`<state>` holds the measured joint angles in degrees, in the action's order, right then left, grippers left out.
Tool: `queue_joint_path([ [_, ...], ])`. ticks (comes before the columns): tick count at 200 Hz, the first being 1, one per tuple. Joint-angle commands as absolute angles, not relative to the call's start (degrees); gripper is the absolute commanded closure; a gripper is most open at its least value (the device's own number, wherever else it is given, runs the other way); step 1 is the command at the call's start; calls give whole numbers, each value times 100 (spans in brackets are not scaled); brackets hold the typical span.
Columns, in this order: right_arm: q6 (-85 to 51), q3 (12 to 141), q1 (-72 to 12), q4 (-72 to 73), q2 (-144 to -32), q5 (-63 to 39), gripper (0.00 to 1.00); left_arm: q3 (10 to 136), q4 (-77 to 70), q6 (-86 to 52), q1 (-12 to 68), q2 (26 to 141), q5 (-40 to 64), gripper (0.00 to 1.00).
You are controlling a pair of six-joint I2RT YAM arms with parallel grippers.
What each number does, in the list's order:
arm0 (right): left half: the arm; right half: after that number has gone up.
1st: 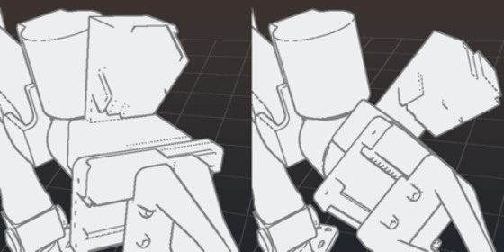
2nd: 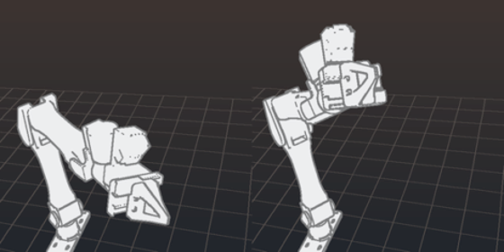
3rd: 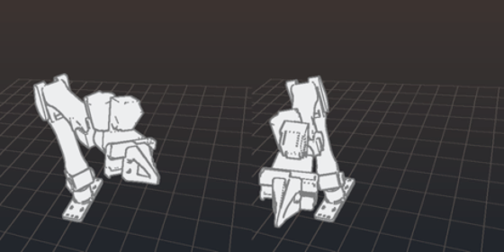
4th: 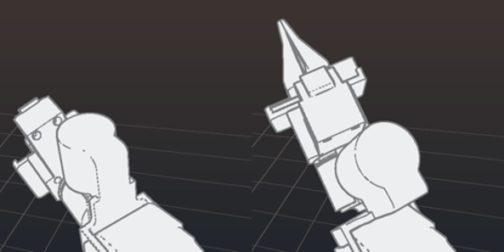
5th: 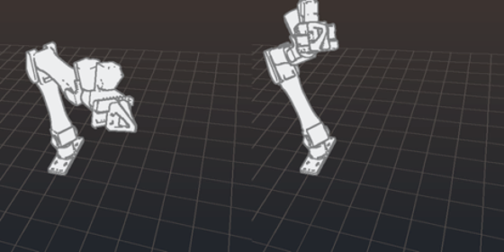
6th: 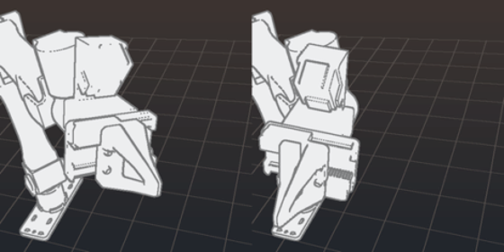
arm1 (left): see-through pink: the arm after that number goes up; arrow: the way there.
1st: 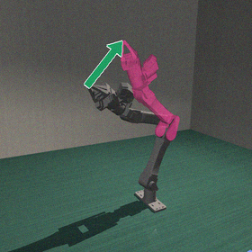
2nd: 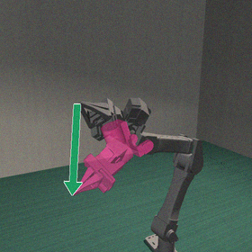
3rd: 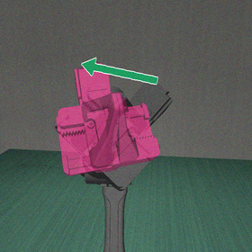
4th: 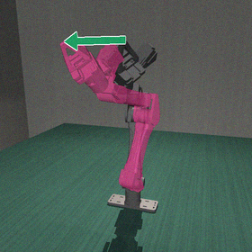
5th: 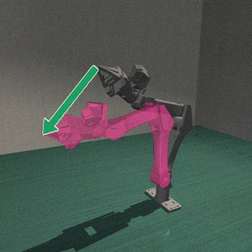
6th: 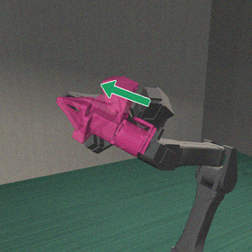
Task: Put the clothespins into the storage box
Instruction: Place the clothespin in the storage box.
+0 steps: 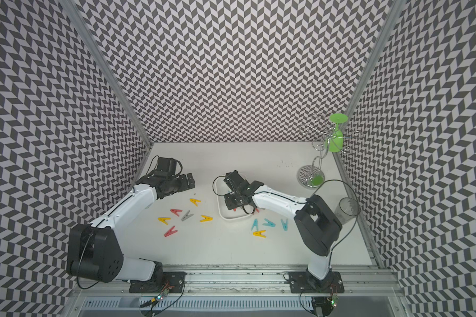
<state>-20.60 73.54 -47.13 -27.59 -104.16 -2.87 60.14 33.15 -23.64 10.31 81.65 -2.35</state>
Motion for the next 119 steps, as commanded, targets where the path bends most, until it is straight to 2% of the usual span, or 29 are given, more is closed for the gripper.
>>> queue_joint_path([
  [1,-2025,7241,-4746,-2418,-10664,-453,91,6183,3419,-2329,993,8126,-293,0],
  [119,-2057,7482,-4694,-2195,-11406,-115,90,6166,3459,-2276,1030,8077,-325,0],
])
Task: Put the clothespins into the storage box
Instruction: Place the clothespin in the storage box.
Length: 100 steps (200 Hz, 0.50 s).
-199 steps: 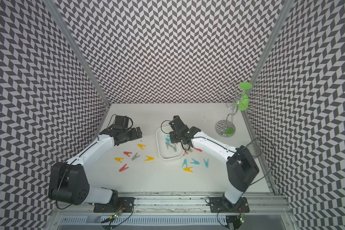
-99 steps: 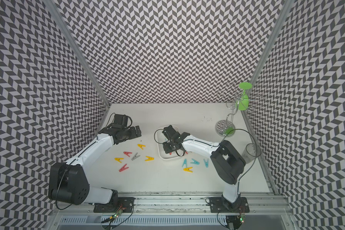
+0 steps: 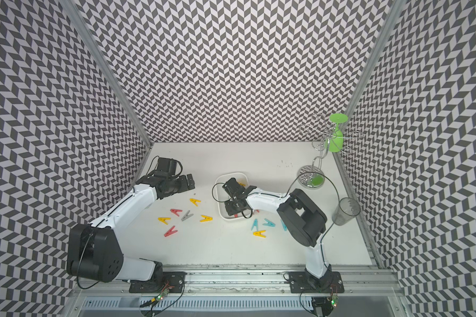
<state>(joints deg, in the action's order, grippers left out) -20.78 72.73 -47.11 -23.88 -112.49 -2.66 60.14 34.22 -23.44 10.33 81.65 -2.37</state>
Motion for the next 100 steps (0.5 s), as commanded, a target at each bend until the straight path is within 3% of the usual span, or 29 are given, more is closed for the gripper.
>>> queue_joint_path([
  [1,-2053,7494,-4693,-2196,-11407,-114,90,6164,3456,-2276,1029,8073,-325,0],
  [100,-1773,8076,-4544,-2103,-11757,-237,85,5944,3406,-2351,1024,7944,-371,0],
])
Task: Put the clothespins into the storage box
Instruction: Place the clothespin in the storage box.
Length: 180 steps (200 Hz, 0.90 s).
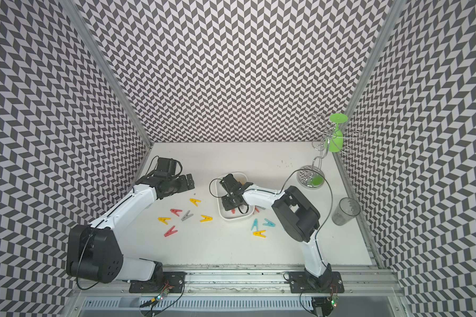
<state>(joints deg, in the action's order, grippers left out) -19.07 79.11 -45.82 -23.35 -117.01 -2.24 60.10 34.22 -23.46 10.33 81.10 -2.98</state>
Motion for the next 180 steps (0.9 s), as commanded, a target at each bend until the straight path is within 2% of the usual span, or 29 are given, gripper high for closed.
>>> queue_joint_path([
  [1,-1770,8081,-4544,-2098,-11758,-233,85,5938,3404,-2353,1026,7945,-370,0],
  [54,-1679,8256,-4518,-2354,-11477,-328,73,5948,3384,-2364,1026,7941,-343,0],
  [93,-1871,7858,-4368,-2557,-10597,-360,72,5959,3393,-2351,1021,7944,-325,0],
  [148,-2127,6612,-3476,-2934,-9150,-150,64,5974,3340,-2320,1020,7988,-317,0],
  [180,-2112,6159,-2842,-3172,-8866,271,63,6020,3288,-2336,1020,8056,-264,0],
])
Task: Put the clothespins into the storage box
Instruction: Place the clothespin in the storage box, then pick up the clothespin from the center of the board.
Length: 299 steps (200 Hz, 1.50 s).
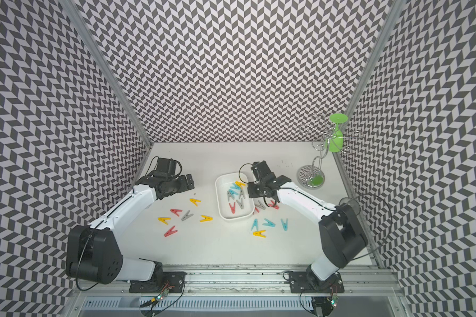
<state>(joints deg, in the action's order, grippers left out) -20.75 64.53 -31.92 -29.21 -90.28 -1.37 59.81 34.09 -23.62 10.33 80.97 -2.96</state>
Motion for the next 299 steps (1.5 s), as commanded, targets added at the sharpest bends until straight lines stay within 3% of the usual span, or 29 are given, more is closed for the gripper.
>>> queue_joint_path([
  [1,-2111,6151,-2827,-3177,-8871,280,63,6020,3283,-2337,1020,8058,-260,0],
  [40,-1943,5924,-2401,-2983,-9283,422,64,6056,3276,-2321,1021,8090,-229,0],
  [123,-1699,5850,-2373,-2749,-9961,448,66,5913,3270,-2347,1011,7985,-254,0],
  [238,-1772,5896,-2368,-2757,-10041,834,90,5921,3224,-2347,1011,8047,-237,0],
  [299,-1699,6739,-2544,-3237,-9707,853,92,5988,3226,-2320,994,8081,-237,0],
])
